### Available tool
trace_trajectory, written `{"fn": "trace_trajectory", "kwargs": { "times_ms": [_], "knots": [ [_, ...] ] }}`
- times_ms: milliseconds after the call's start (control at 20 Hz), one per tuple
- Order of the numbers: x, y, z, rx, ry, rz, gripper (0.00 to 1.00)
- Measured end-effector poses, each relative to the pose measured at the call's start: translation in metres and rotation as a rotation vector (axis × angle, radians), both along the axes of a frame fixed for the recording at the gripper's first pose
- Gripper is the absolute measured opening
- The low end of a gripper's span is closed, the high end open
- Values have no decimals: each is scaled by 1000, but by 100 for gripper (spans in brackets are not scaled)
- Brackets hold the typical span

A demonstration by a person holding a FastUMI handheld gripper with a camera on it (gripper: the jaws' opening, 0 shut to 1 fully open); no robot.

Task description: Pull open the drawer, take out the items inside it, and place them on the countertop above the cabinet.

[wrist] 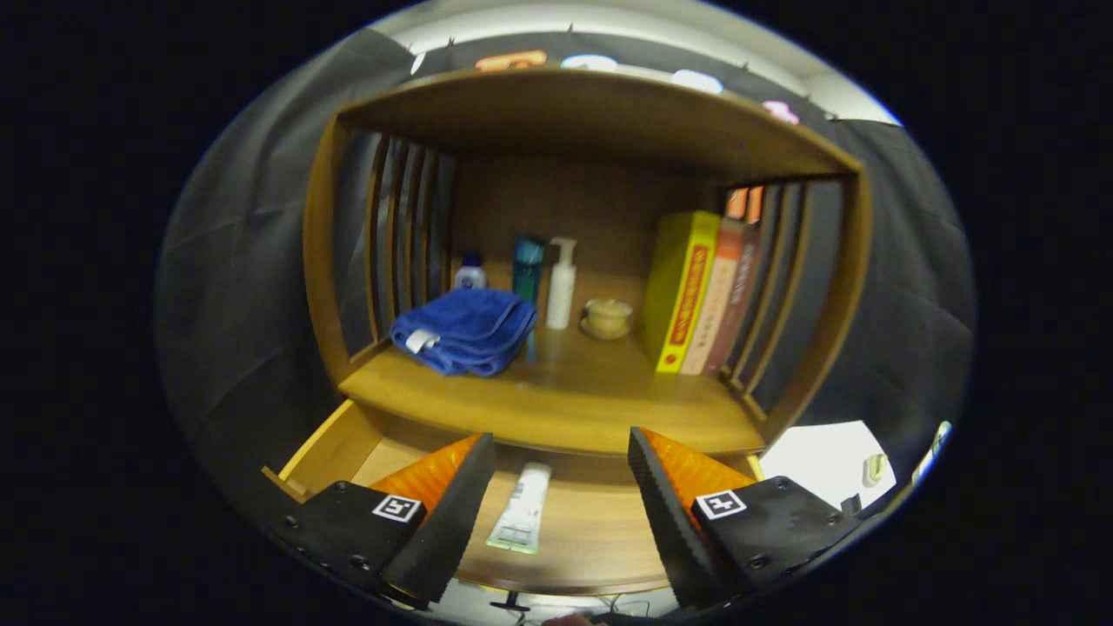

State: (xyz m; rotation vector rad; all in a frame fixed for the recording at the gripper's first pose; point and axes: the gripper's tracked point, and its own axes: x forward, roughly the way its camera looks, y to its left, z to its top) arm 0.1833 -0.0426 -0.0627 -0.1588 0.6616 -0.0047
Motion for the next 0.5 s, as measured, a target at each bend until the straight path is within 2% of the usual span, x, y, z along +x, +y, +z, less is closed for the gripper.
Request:
{"fn": "trace_trajectory", "kwargs": {
  "times_ms": [200, 400, 500],
  "knots": [
    [5, 9, -91, 47, 329, -64, 99],
    [8, -3, -145, 16, 472, -122, 99],
    [11, 2, -162, 32, 536, -120, 99]
  ]
}}
